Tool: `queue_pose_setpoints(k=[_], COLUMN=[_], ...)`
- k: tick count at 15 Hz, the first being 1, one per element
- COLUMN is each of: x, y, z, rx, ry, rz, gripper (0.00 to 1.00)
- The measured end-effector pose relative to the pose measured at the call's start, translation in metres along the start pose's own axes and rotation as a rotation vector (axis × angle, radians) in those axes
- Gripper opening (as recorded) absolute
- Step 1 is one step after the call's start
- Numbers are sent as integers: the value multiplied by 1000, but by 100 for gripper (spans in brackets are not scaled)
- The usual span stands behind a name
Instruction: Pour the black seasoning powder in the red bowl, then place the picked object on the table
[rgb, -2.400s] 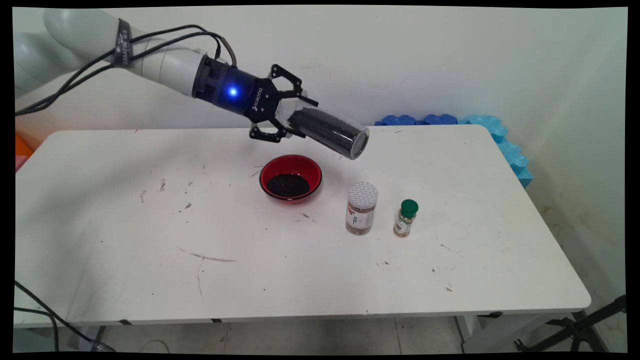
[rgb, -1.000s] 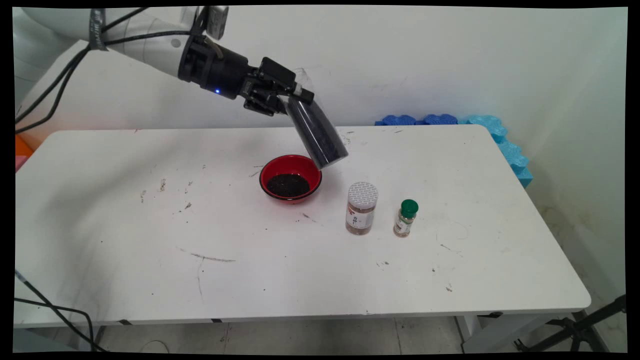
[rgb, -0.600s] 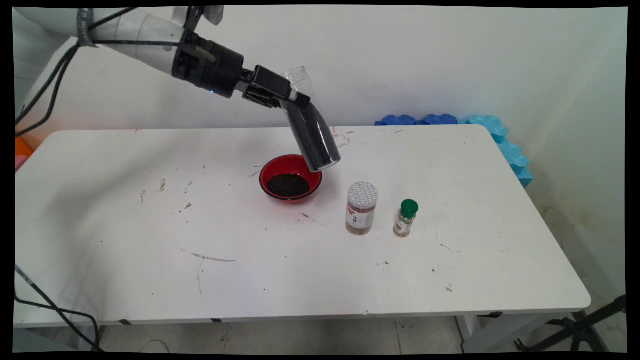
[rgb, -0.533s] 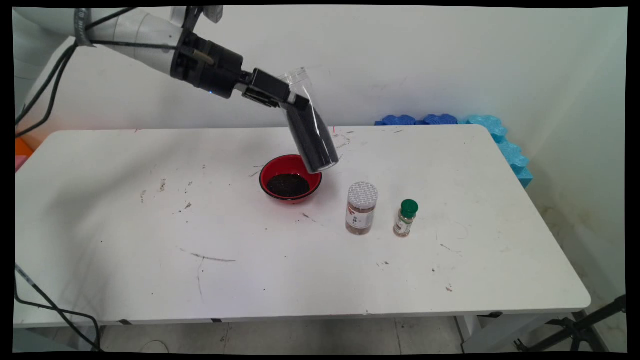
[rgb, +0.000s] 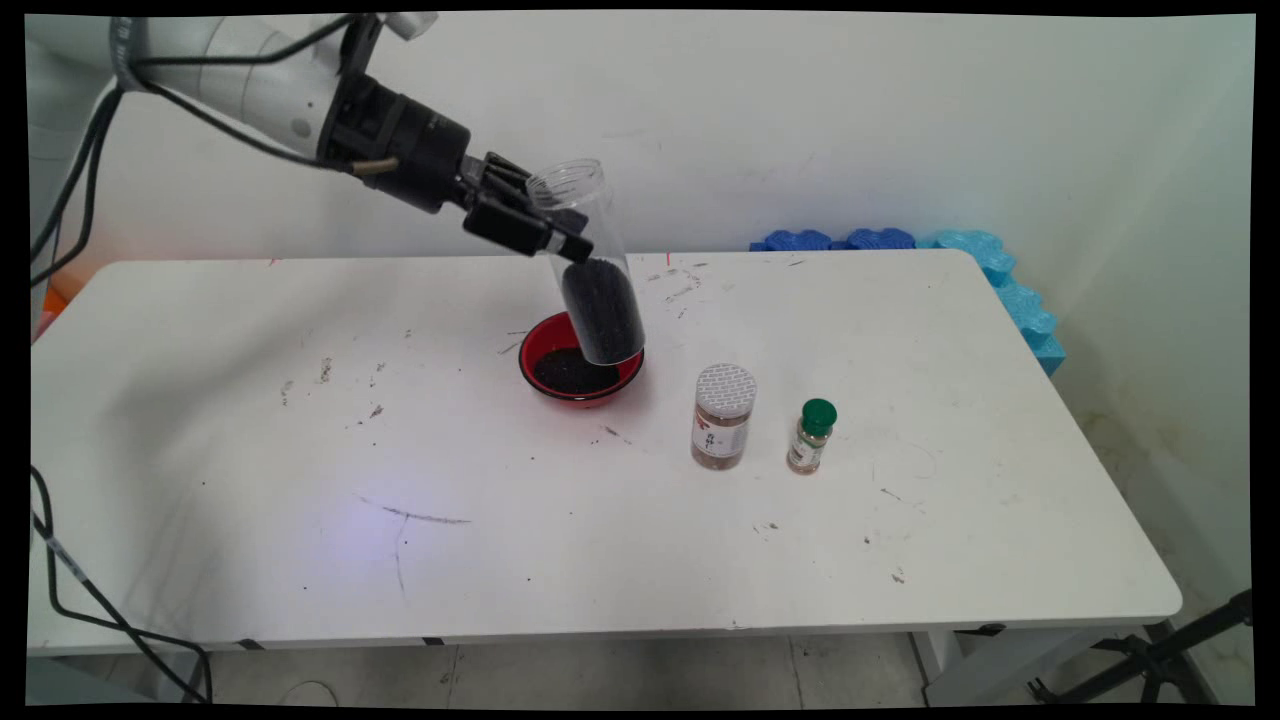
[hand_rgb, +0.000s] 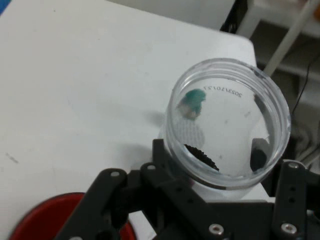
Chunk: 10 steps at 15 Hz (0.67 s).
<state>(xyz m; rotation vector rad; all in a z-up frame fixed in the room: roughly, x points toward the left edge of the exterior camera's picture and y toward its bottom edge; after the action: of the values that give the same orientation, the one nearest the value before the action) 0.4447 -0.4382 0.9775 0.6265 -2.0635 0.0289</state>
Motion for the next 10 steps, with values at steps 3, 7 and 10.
queue_pose_setpoints(k=[3, 7, 10], x=[-3, -9, -17], y=[9, 19, 27], z=[-3, -4, -5], rx=[11, 10, 16], ry=[-14, -26, -31], rz=[144, 231, 263], gripper=[0, 0, 0])
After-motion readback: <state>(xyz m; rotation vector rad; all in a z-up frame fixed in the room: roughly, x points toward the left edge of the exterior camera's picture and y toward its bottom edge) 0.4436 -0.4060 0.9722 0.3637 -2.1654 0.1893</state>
